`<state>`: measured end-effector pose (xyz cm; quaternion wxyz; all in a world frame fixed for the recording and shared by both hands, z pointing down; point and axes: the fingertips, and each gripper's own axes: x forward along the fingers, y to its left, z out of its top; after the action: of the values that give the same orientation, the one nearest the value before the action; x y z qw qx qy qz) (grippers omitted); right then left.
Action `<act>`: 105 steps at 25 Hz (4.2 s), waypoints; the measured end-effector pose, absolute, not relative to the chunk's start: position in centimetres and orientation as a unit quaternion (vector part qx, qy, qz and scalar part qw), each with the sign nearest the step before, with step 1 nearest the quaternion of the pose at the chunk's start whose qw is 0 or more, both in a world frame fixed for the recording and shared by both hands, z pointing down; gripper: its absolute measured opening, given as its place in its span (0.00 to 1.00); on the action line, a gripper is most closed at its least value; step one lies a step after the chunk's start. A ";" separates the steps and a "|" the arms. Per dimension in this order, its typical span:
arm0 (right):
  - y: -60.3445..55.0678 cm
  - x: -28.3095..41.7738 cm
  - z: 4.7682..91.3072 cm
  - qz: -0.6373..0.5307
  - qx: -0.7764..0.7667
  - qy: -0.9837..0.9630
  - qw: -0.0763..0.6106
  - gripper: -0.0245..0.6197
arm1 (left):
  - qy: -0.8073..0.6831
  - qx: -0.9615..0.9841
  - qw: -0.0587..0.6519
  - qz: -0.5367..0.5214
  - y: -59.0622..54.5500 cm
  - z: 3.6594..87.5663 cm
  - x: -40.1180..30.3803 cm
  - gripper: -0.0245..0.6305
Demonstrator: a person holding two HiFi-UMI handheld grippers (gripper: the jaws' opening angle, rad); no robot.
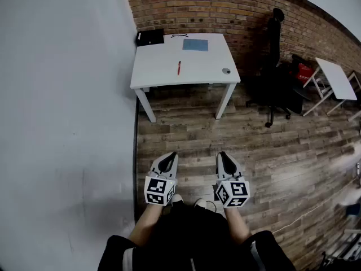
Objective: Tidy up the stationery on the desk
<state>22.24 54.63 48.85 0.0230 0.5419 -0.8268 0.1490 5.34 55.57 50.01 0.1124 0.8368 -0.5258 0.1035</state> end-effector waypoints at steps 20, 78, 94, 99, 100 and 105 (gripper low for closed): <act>54.9 21.5 49.2 0.140 0.544 -0.826 0.036 0.08 | -0.524 0.837 0.117 0.101 55.6 50.0 5.5 0.07; 19.5 20.0 51.1 0.148 0.521 -0.839 0.051 0.08 | -0.542 0.823 0.116 0.125 21.1 51.1 3.0 0.07; 11.4 20.2 51.4 0.147 0.505 -0.848 0.060 0.08 | -0.545 0.819 0.134 0.120 13.2 52.0 3.3 0.07; 8.1 19.3 52.0 0.147 0.508 -0.846 0.071 0.08 | -0.534 0.825 0.140 0.121 9.6 52.9 2.9 0.07; 7.1 19.0 52.1 0.145 0.509 -0.846 0.073 0.08 | -0.532 0.827 0.140 0.120 8.6 53.0 2.7 0.07; 1.2 17.1 52.3 0.132 0.504 -0.849 0.085 0.08 | -0.520 0.833 0.144 0.122 3.2 54.2 1.9 0.07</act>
<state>17.11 1.18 52.30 0.0849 0.5044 -0.8491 0.1318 1.89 3.23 54.21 0.1436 0.8331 -0.5202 0.1216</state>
